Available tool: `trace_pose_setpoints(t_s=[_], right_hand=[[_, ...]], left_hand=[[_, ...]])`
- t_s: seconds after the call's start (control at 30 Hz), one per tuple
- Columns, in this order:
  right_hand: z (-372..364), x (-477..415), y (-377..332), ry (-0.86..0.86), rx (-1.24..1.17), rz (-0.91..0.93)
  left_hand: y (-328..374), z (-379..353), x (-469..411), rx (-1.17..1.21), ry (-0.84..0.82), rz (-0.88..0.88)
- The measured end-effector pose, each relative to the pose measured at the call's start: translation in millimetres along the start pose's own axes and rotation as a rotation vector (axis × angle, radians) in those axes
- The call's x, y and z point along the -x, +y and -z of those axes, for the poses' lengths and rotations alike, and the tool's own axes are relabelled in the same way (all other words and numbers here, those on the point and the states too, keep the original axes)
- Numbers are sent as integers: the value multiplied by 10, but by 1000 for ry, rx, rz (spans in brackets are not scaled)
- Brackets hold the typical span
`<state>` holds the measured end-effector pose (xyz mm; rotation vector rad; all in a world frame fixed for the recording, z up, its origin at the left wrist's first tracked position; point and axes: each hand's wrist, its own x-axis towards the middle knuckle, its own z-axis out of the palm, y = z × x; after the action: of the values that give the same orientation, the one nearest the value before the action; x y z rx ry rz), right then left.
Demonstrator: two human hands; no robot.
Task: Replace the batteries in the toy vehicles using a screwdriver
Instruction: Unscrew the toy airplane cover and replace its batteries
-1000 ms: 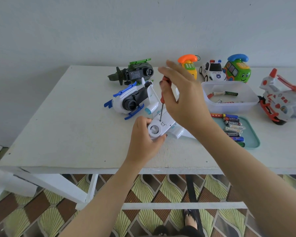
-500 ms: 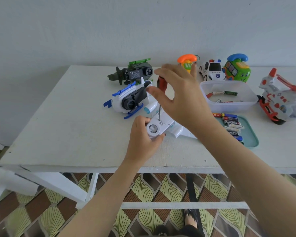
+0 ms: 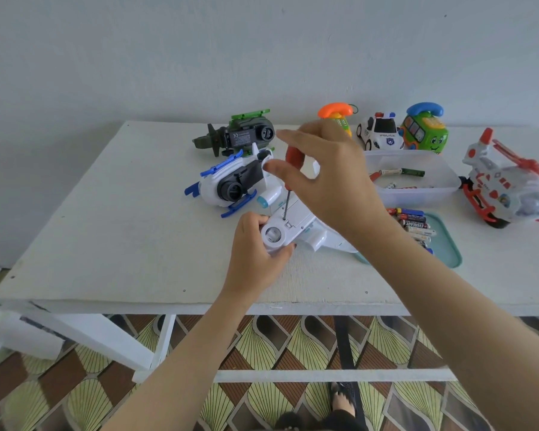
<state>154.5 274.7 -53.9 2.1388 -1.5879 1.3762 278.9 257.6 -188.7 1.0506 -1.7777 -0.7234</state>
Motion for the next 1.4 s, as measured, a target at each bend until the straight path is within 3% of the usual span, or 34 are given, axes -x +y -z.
trace_pose_setpoints(t_s=[0.07, 0.13, 0.43, 0.53, 0.97, 1.4], right_hand=[[-23, 11, -6, 98, 7, -10], [-22, 18, 1, 76, 44, -11], [499, 178, 66, -504, 271, -271], [540, 347, 3, -599, 290, -315], [332, 891, -125, -449, 398, -324], [20, 1292, -118, -228, 400, -175]], left_hand=[[-1, -2, -2, 4, -4, 4], [4, 1, -2, 14, -4, 13], [20, 19, -2, 62, -6, 39], [17, 15, -3, 64, -7, 39], [67, 31, -13, 46, -4, 106], [81, 20, 0, 33, 11, 98]])
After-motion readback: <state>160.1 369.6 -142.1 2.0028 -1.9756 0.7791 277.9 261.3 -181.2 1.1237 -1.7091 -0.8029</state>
